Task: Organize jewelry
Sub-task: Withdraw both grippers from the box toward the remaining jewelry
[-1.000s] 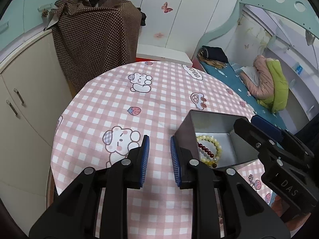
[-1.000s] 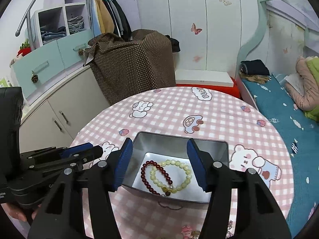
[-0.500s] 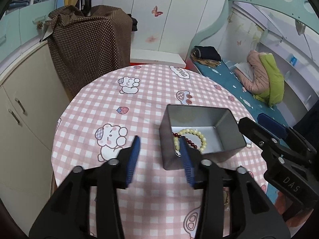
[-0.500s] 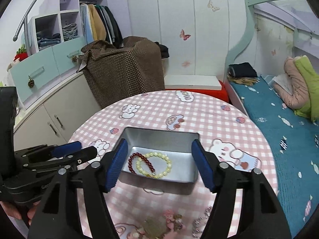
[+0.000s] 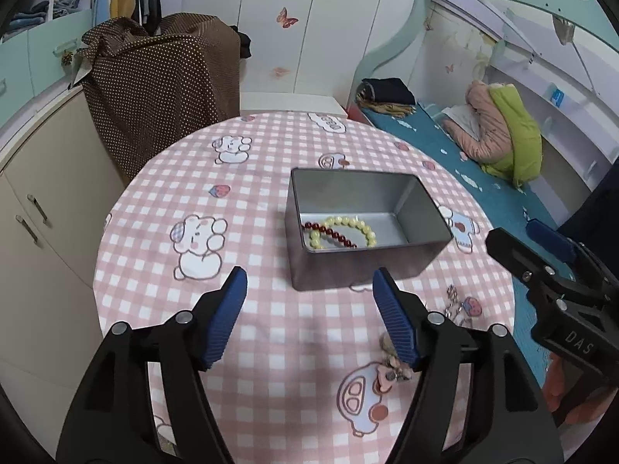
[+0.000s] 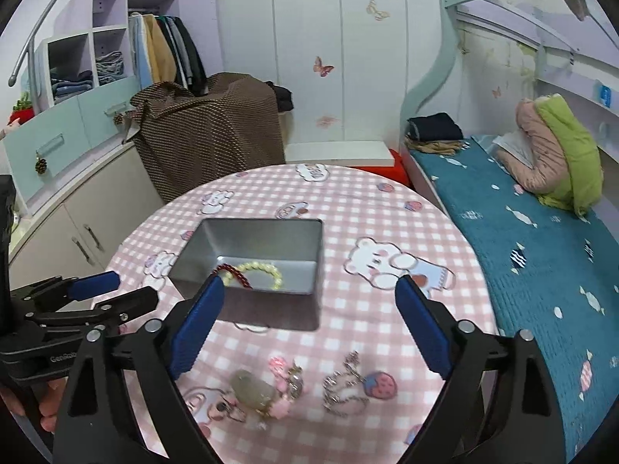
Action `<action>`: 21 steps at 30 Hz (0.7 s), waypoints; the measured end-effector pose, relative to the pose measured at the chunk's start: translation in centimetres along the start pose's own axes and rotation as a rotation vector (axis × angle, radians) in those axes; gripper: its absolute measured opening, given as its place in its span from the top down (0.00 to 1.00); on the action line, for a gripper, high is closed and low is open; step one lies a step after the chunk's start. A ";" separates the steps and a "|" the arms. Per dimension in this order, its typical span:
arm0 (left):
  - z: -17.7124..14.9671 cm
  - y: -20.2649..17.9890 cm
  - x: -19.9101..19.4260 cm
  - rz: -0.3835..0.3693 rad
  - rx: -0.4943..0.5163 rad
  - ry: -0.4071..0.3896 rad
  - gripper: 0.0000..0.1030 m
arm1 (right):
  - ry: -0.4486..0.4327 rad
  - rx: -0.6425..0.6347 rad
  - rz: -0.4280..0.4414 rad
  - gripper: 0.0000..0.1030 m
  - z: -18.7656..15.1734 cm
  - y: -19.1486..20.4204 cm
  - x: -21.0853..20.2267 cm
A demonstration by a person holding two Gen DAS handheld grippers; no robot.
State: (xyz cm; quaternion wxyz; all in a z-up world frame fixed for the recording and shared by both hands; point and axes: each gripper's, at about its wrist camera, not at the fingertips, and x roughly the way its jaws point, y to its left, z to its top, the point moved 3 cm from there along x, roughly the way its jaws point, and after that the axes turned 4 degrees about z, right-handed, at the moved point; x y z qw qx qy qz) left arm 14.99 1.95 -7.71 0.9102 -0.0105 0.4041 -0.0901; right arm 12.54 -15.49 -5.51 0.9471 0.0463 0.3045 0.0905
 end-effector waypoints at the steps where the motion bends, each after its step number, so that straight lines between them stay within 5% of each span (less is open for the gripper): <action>1: -0.2 -0.1 0.1 -0.001 0.005 0.004 0.30 | 0.003 0.003 -0.006 0.14 -0.2 -0.2 -0.1; 21: -6.2 -3.3 2.6 -0.071 0.154 0.160 0.19 | 0.121 0.049 -0.084 0.10 -6.0 -2.9 -0.3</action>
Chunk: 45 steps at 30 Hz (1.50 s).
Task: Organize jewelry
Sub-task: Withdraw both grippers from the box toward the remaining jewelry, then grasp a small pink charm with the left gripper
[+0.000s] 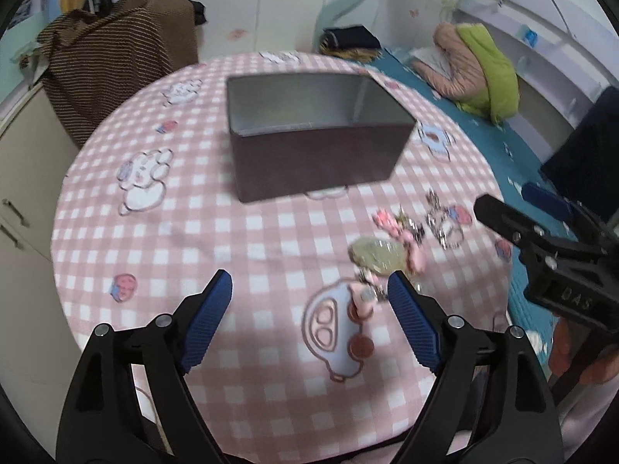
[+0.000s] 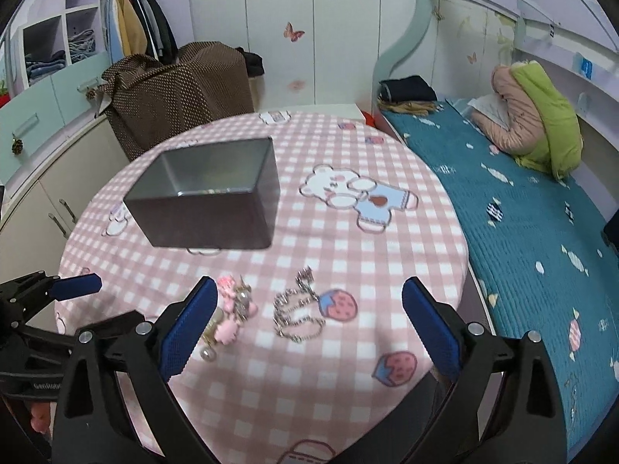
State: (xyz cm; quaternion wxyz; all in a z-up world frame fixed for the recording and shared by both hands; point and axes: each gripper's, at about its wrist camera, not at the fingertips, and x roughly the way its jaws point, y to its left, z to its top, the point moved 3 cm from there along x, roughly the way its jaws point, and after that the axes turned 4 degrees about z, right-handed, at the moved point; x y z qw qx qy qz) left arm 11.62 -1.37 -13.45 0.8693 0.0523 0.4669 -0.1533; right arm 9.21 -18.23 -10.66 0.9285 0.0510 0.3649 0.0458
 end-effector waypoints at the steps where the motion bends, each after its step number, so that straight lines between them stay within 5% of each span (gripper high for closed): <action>1: -0.2 -0.2 0.2 0.005 0.007 0.007 0.19 | 0.005 0.003 -0.002 0.10 -0.1 0.0 0.1; 10: -1.1 -1.8 1.6 0.019 0.080 0.039 0.21 | 0.034 0.021 0.008 0.10 -1.6 -0.7 0.6; 18: -1.1 -2.9 2.8 0.065 0.114 0.042 0.42 | 0.037 0.035 0.014 0.10 -1.9 -1.2 0.8; 22: -0.9 -3.1 2.8 0.067 0.122 0.031 0.74 | 0.039 0.040 0.011 0.10 -2.0 -1.5 0.9; 26: -0.7 -2.9 2.9 0.073 0.113 0.031 0.93 | 0.037 0.044 0.014 0.10 -2.0 -1.7 0.9; 38: -0.5 -0.8 1.9 0.046 0.037 0.032 0.94 | 0.024 -0.006 0.063 0.10 -1.6 0.0 0.4; 45: -0.1 1.6 1.0 0.047 -0.055 0.014 0.94 | 0.025 -0.129 0.143 0.25 -1.4 3.7 0.6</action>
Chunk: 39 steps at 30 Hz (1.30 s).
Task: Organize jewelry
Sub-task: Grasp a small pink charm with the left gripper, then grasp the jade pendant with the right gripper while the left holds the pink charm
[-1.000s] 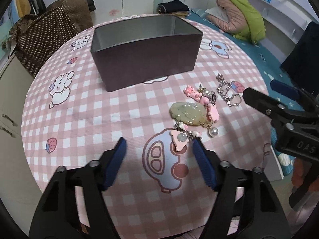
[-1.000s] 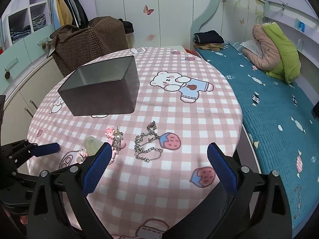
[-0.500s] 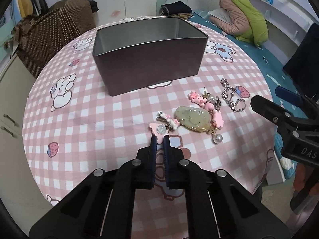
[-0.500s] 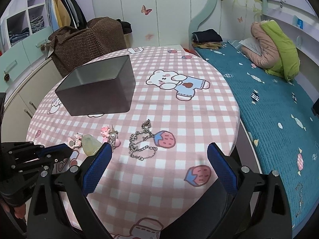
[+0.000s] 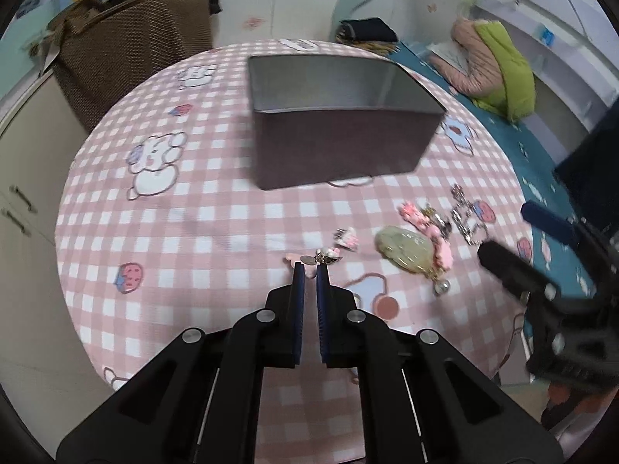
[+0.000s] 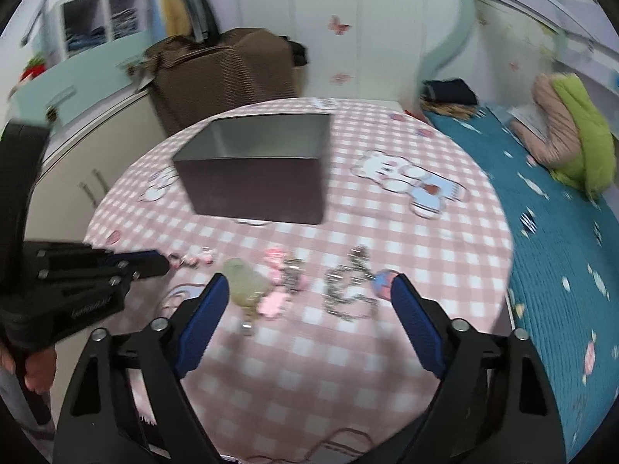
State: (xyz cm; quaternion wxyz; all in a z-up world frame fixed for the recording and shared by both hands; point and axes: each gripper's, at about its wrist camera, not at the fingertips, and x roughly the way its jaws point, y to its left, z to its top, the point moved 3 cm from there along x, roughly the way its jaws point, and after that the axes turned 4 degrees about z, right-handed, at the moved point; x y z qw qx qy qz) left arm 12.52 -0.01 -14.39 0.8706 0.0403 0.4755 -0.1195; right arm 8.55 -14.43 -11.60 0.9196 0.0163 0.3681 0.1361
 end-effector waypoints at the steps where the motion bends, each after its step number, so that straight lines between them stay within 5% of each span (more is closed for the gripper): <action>1: 0.1 0.5 -0.2 -0.003 -0.014 -0.006 0.94 | 0.005 -0.024 0.009 0.27 0.1 0.6 0.3; 11: 0.3 2.9 -1.1 -0.033 -0.071 -0.024 0.94 | 0.090 -0.091 0.063 0.47 0.2 3.4 3.9; 27: 0.3 3.6 -0.4 -0.037 -0.076 -0.008 0.94 | 0.141 -0.098 0.008 0.49 0.1 3.0 6.0; 39: 0.2 3.3 -0.3 -0.038 -0.069 -0.001 0.94 | 0.132 -0.126 0.057 0.52 0.8 4.1 6.3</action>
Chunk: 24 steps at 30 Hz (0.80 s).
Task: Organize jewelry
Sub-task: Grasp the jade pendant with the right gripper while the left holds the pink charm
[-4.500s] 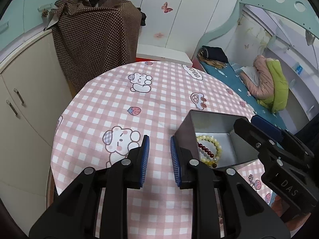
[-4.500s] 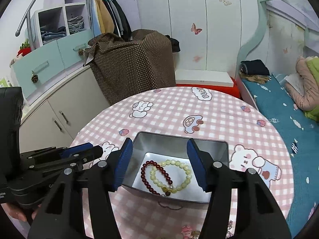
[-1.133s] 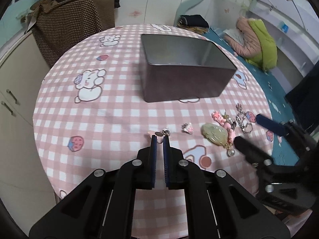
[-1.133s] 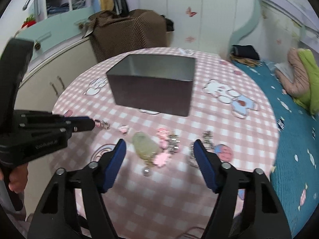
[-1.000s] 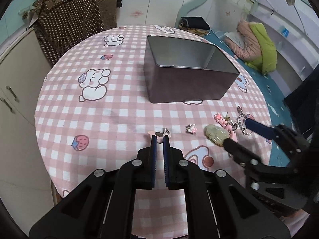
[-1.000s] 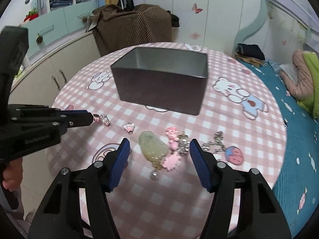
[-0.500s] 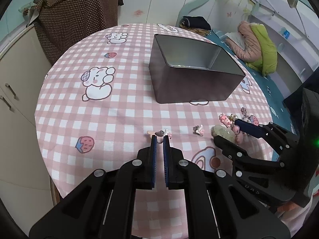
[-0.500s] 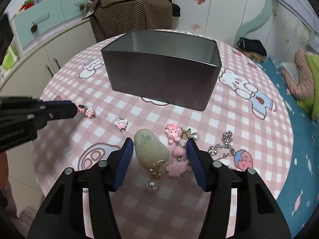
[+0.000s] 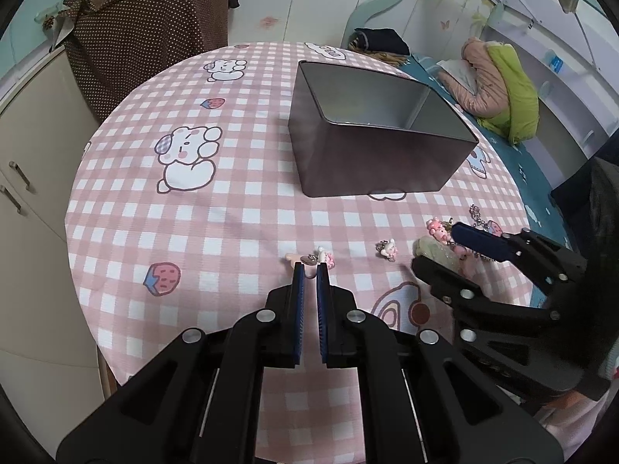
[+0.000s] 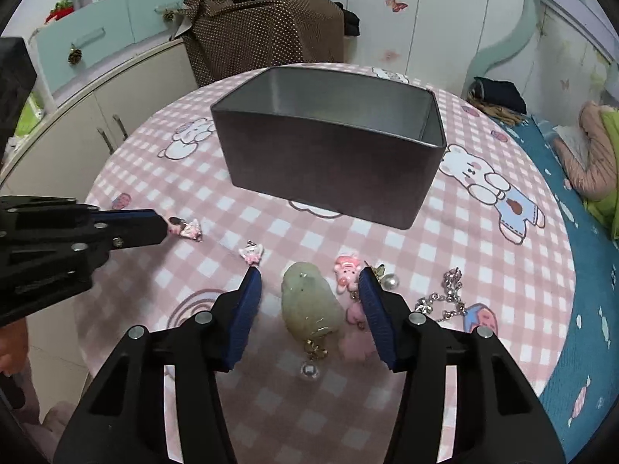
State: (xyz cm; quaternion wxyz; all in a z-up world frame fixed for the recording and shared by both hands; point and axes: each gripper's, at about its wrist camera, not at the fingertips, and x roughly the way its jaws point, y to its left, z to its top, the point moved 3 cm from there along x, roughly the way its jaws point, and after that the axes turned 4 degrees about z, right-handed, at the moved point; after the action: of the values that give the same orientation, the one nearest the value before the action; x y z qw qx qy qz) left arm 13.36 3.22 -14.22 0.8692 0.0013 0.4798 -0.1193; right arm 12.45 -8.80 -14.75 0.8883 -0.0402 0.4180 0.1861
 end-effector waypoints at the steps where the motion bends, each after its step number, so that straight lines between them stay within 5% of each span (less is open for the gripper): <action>1: 0.0 0.0 0.0 -0.001 0.000 0.000 0.94 | 0.000 -0.005 -0.004 0.52 0.0 0.1 0.1; 6: 0.1 0.1 0.0 -0.002 -0.002 0.000 0.94 | 0.020 0.007 -0.009 0.62 -0.2 0.1 0.2; 24: -0.2 0.3 0.3 0.010 -0.014 0.012 0.94 | 0.000 0.030 0.061 0.68 -0.3 0.4 -1.0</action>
State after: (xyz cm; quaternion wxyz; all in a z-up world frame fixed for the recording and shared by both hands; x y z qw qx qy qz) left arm 13.42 3.45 -14.58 0.8669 -0.0015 0.4858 -0.1116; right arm 11.48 -8.80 -14.13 0.8828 -0.0141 0.4218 0.2065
